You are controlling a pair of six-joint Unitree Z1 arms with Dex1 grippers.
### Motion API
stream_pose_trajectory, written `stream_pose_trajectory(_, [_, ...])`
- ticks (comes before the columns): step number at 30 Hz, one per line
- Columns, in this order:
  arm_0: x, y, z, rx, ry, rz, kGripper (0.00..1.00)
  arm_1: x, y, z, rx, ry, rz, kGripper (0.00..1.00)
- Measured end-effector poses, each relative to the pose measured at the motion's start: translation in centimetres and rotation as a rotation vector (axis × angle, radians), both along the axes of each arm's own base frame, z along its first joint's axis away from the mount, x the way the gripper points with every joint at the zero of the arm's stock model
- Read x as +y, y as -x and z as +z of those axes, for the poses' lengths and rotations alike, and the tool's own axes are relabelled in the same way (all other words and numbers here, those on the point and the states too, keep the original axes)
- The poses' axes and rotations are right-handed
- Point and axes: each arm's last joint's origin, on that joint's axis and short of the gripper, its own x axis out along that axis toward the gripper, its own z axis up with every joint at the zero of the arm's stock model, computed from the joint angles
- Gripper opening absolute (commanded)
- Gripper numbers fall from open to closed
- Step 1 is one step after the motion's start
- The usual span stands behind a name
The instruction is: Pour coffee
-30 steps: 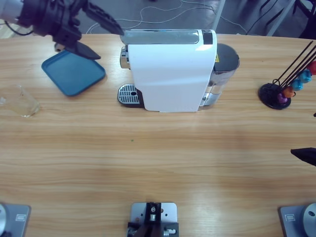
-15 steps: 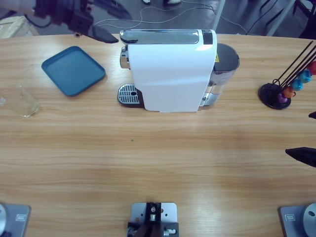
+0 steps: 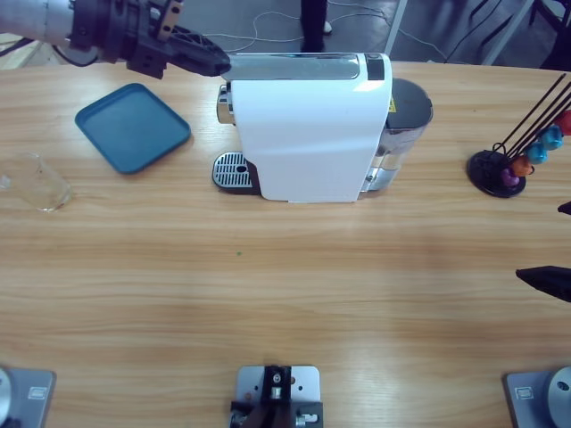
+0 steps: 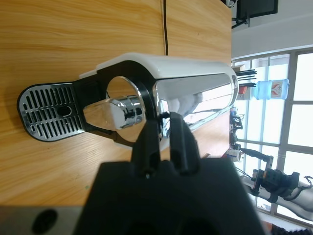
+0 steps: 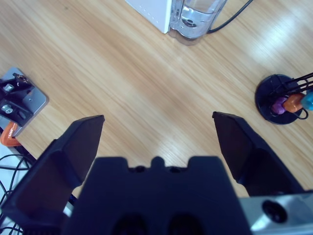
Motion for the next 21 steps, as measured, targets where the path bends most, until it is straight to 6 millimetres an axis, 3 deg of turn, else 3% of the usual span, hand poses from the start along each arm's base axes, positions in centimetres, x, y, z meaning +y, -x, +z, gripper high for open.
stream_pose_trajectory(12, [-0.2, -0.2, 0.7, -0.012, 0.086, -0.059, 0.000, 0.0, 0.0, 0.0, 0.001, 0.000, 0.000, 1.000])
stream_pose_trajectory(15, [-2.0, 0.9, 5.5, -0.136, 0.191, -0.144, 0.000, 0.0, 0.0, 0.0, 0.000, 0.000, 0.000, 1.000])
stream_pose_trajectory(16, [-2.4, 1.5, 6.9, -0.169, 0.218, -0.167, 0.332, 0.1, -0.1, 0.1, 0.000, 0.000, 0.000, 1.000])
stream_pose_trajectory(17, [-2.4, 2.0, 8.1, -0.195, 0.236, -0.177, 0.842, 0.1, -0.1, 0.1, 0.000, 0.000, 0.000, 1.000])
stream_pose_trajectory(18, [-2.3, 2.4, 9.4, -0.221, 0.254, -0.182, 0.974, 0.1, -0.1, 0.1, -0.001, -0.001, 0.000, 1.000])
stream_pose_trajectory(21, [-2.4, 4.1, 12.3, -0.357, 0.246, -0.196, 0.994, 0.1, -0.1, 0.2, -0.003, -0.002, 0.000, 1.000])
